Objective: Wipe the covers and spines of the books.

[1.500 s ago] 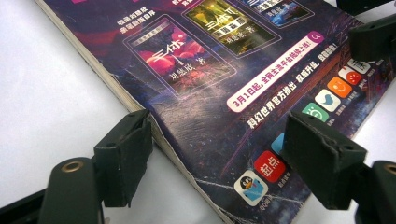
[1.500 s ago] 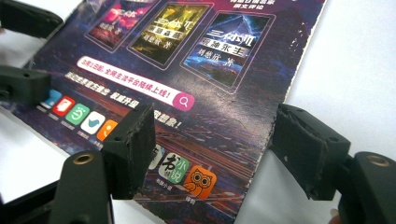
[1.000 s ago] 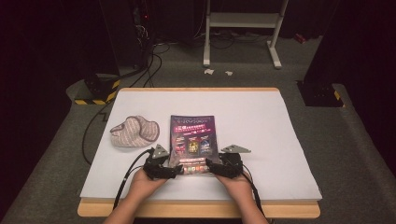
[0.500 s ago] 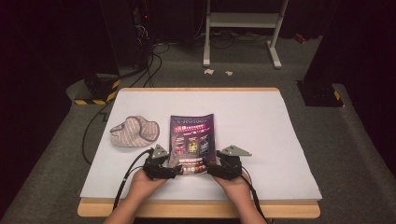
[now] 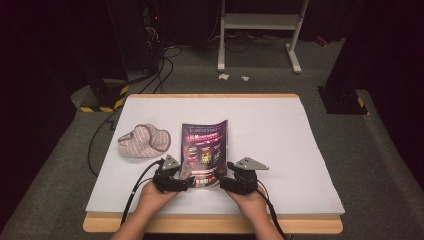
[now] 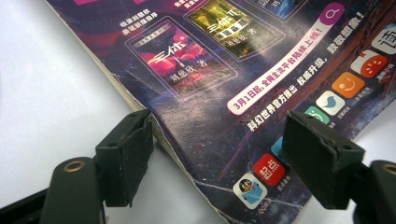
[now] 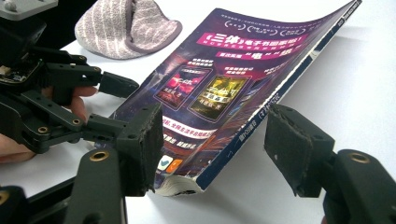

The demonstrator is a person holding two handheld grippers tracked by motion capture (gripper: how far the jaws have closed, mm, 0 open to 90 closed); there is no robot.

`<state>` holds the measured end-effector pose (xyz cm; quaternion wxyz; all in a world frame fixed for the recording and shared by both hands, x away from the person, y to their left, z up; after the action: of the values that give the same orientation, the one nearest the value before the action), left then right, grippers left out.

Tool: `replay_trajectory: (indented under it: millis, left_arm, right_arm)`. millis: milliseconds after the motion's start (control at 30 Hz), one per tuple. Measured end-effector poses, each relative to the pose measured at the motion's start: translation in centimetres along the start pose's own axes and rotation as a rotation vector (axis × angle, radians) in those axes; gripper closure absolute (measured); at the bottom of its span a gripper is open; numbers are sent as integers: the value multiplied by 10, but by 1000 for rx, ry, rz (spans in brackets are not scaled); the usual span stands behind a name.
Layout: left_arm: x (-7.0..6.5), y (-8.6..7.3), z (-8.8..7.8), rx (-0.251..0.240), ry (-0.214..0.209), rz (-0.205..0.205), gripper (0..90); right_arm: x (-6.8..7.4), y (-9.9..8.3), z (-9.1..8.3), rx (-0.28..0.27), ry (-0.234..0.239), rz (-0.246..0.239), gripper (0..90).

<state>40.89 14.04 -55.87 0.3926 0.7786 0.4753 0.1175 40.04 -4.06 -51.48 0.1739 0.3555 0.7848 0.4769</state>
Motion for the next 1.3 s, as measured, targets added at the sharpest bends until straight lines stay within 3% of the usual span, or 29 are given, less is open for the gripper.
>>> replay_trajectory:
  millis: [700,1300]
  left_arm:
    - [-1,0,-2,-5,9,5,302]
    - [-20,-1,-1,2,-22,53,334]
  right_arm:
    - [2,-3,-1,-6,5,-11,401]
    - [-7,0,-6,-38,-52,0,400]
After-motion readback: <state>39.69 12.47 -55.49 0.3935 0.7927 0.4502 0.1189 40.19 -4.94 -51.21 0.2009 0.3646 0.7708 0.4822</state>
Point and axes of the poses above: each handheld gripper's, and its own axes: z roughly forward along the jaws, y roughly out of its top, x roughly to its left, the point moved 8 cm from there along z, roughly forward along the jaws, and after that the axes turned 9 degrees about -z, right-handed, at the moved point
